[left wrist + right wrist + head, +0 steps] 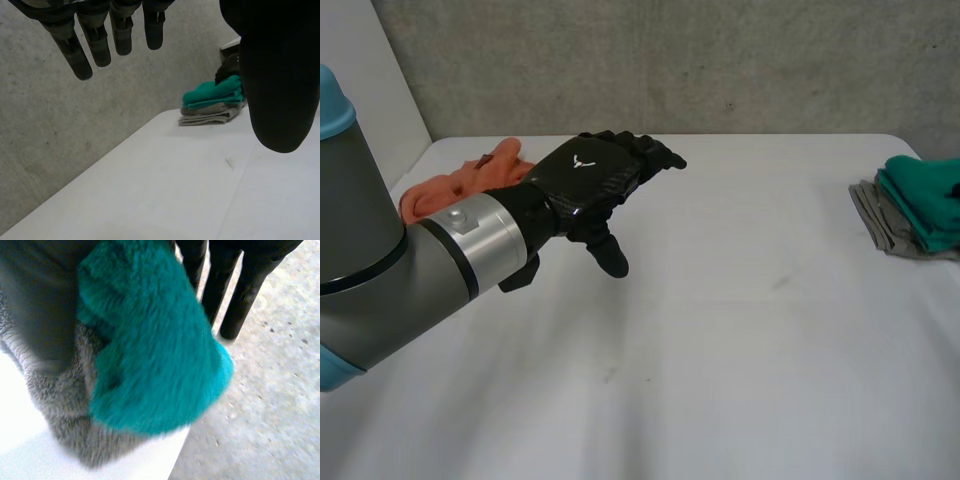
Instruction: Fold the laundry.
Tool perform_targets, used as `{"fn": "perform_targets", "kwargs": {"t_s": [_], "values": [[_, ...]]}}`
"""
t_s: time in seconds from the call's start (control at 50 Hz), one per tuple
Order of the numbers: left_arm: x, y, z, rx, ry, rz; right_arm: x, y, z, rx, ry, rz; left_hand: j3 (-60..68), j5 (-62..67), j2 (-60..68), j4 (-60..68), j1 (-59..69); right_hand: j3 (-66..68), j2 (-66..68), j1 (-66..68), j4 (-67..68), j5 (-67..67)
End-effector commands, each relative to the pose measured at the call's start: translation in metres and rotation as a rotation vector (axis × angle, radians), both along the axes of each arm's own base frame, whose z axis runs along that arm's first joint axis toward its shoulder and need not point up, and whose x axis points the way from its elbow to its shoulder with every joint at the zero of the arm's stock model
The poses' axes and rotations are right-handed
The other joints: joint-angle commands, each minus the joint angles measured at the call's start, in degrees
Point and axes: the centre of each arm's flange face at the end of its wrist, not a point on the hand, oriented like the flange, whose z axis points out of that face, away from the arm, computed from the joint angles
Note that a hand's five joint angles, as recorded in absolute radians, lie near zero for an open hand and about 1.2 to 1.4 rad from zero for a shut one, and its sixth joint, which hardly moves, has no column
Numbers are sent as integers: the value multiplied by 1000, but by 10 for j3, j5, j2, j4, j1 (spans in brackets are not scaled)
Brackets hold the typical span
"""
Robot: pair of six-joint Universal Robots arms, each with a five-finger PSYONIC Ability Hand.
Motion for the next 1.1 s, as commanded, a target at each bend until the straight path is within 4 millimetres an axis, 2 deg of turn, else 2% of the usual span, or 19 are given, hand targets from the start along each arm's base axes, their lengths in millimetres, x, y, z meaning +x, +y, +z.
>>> {"fn": "perform_targets", "kwargs": {"t_s": [0.02, 0.14, 0.2, 0.26, 0.28, 0.34, 0.36, 0.42, 0.48, 0.5, 0.56, 0.58, 0.64, 0.66, 0.74, 0.8, 0.86, 1.02, 1.1], "values": [[-1, 1, 5, -15, 7, -4, -2, 11, 57, 13, 33, -138, 4, 0, 9, 7, 17, -187, -169, -98, -192, -181], [-2, 3, 9, -26, 13, -8, 0, 25, 116, -53, 53, -209, 4, 1, 9, 7, 17, -187, -169, -98, -192, -181], [-2, 6, 11, -30, 17, -11, 4, 30, 131, -70, 56, -215, 4, 0, 9, 7, 17, -187, -169, -98, -192, -181], [-1, 7, 12, -30, 17, -11, 20, 37, 150, -83, 43, -235, 3, -1, 7, 6, 15, -187, -169, -98, -192, -181], [-1, 7, 12, -30, 17, -11, 34, 40, 160, -93, 27, -242, 3, -1, 7, 6, 15, -187, -169, -98, -192, -181], [-1, 8, 12, -31, 16, -11, 54, 46, 172, -105, -4, -255, 3, -1, 7, 6, 15, -187, -169, -98, -192, -181], [0, 8, 13, -30, 17, -10, 69, 50, 178, -107, -29, -255, 3, -1, 7, 6, 15, -187, -169, -98, -192, -181], [1, 8, 15, -35, 20, -7, 93, 60, 182, -96, -67, -245, 3, -1, 7, 6, 15, -187, -169, -98, -192, -181], [3, 7, 18, -42, 25, 1, 123, 83, 194, -96, -120, -219, 3, -1, 7, 6, 15, -187, -169, -98, -192, -181], [4, 7, 18, -42, 26, 3, 141, 97, 197, -85, -145, -190, 3, -1, 7, 6, 15, -187, -169, -98, -192, -181], [8, 5, 20, -35, 37, 21, 170, 119, 195, -56, -184, -138, 3, -1, 7, 6, 15, -187, -169, -98, -192, -181], [9, 3, 21, -32, 41, 29, 188, 133, 190, -39, -204, -102, 3, -1, 7, 6, 15, -187, -169, -98, -192, -181], [17, -6, 19, -14, 45, 74, 213, 153, 180, -18, -230, -58, 3, -1, 7, 6, 15, -187, -169, -98, -192, -181], [19, -8, 19, -12, 46, 86, 227, 165, 172, -8, -239, -44, 3, -1, 7, 6, 15, -187, -169, -98, -192, -181], [33, -23, 20, 7, 63, 189, 252, 194, 159, -20, -248, -51, 8, 4, 12, 11, 20, -187, -169, -98, -192, -181], [54, -41, 14, 42, 78, 392, 263, 211, 145, -22, -250, -83, 8, 4, 12, 11, 20, -187, -169, -98, -192, -181], [69, -47, 3, 64, 57, 528, 269, 224, 130, -5, -244, -103, 3, -1, 7, 6, 15, -187, -169, -98, -192, -181], [88, -53, -24, 79, 27, 633, 280, 249, 103, 35, -224, -63, -12, -16, -8, -10, 0, -187, -169, -98, -192, -181], [110, -75, -29, 19, 25, 706, 281, 250, 99, 20, -219, -52, -18, -21, -13, -15, -5, -187, -169, -98, -192, -181]]}}
